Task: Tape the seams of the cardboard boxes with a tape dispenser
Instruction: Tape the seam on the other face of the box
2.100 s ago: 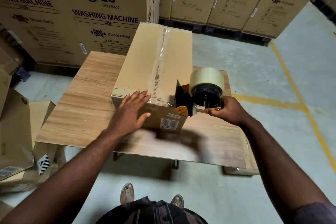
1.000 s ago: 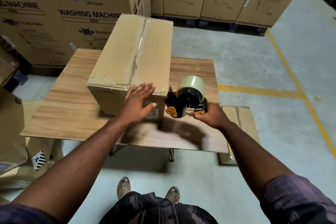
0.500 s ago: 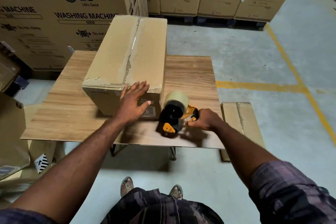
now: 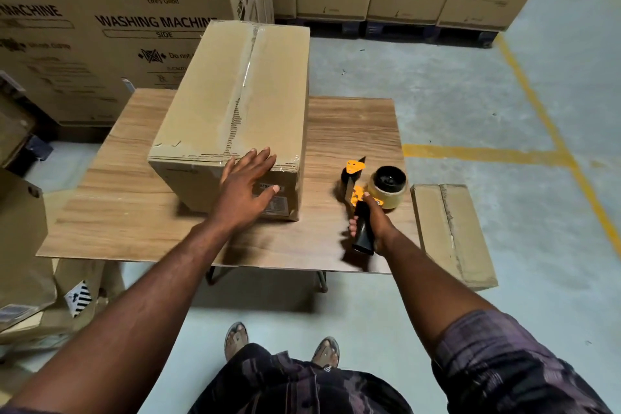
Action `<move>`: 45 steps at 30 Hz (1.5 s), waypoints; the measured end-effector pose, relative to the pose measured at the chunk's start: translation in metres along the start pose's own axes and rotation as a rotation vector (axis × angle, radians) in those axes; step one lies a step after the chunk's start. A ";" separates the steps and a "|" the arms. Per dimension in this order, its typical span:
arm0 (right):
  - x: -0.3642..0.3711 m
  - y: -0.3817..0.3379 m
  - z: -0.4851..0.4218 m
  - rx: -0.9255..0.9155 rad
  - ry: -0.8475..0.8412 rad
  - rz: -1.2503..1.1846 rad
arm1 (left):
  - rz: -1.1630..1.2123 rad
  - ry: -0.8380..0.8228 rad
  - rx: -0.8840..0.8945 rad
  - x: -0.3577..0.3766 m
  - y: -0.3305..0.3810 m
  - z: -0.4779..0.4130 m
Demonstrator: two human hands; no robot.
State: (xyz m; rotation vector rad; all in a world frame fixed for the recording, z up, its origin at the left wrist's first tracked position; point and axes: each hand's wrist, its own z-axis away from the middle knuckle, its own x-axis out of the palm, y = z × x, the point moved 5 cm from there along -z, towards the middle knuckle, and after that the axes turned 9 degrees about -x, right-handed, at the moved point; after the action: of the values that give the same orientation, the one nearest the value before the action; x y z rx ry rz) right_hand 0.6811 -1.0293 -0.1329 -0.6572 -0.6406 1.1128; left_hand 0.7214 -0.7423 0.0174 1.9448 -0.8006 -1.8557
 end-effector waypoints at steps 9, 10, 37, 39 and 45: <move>0.007 -0.032 0.010 -0.157 0.212 1.034 | -0.004 -0.006 0.007 0.001 0.000 0.001; 0.009 -0.036 0.017 -0.191 0.284 1.080 | -0.015 -0.003 0.009 0.002 -0.001 0.001; 0.152 -0.007 0.043 -0.811 -0.008 0.580 | -0.303 -0.043 0.135 -0.016 0.000 -0.015; 0.142 -0.016 0.051 -0.804 0.019 0.479 | -0.260 -0.038 0.141 -0.021 0.001 -0.025; 0.156 -0.082 0.084 -1.005 0.107 0.443 | -0.241 0.035 0.203 -0.021 -0.001 -0.041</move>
State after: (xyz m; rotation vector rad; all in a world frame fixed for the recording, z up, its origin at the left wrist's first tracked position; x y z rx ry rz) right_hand 0.7146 -0.8944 0.0041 -1.7730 -0.9886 1.1024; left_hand 0.7619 -0.7345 0.0379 2.2828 -0.8012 -1.9312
